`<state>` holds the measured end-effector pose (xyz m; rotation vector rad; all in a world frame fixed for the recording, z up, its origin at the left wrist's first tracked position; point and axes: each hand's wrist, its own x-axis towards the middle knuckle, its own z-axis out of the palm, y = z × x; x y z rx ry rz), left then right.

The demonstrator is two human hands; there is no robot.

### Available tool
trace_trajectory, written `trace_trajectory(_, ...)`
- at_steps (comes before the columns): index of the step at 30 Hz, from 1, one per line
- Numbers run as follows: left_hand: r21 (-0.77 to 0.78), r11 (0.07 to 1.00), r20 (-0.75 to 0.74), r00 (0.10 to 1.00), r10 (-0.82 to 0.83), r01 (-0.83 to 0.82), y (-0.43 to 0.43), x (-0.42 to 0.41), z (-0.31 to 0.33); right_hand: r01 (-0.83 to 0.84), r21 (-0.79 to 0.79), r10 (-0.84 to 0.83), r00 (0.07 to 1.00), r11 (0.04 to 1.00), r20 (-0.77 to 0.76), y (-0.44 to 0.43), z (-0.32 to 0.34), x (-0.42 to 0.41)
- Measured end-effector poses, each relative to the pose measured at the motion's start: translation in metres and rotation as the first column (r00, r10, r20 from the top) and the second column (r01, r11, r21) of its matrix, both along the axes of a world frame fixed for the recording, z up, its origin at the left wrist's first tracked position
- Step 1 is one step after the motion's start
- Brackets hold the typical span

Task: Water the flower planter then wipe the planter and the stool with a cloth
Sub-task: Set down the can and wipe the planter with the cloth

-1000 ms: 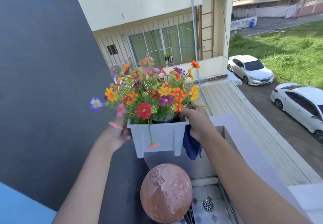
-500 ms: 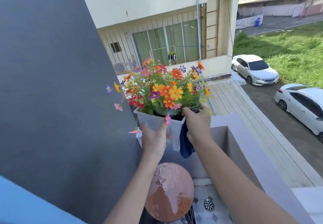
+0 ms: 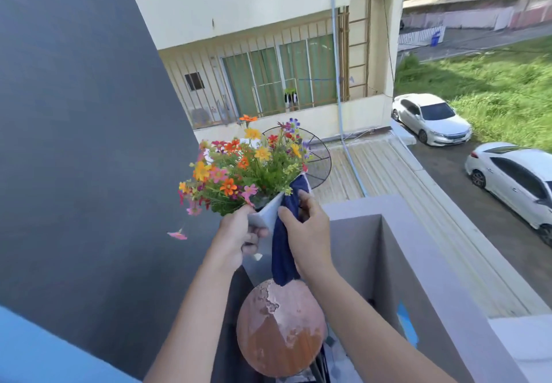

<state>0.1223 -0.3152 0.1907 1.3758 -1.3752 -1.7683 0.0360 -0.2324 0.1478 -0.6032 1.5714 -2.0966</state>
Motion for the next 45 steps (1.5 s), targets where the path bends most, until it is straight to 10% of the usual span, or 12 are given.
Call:
trace_trajectory(5,-0.038,0.999,0.02,0.999,-0.035,0.036,0.009,0.008,-0.002,0.002,0.062,0.008,0.988,0.998,-0.154,0.009,-0.023,0.004)
trace_trajectory(17,-0.138,0.982,0.102,0.988,-0.115,0.129,0.022,0.014,-0.005,0.283,0.043,-0.286,0.954,0.958,0.086,-0.021,0.018,-0.054)
trace_trajectory(29,0.049,0.996,-0.174,0.981,0.081,-0.073,-0.001,0.006,0.002,0.018,0.076,0.008,0.944,0.997,-0.329,0.011,-0.027,0.026)
trace_trajectory(34,-0.03,0.999,-0.141,0.989,0.036,-0.04,-0.003,0.012,0.005,0.049,0.213,-0.014,0.987,0.976,-0.159,0.003,-0.047,0.011)
trace_trajectory(45,-0.074,0.976,-0.003,0.978,-0.207,0.206,0.004,0.019,0.011,0.203,-0.01,-0.199,0.952,0.979,-0.233,-0.008,0.009,-0.063)
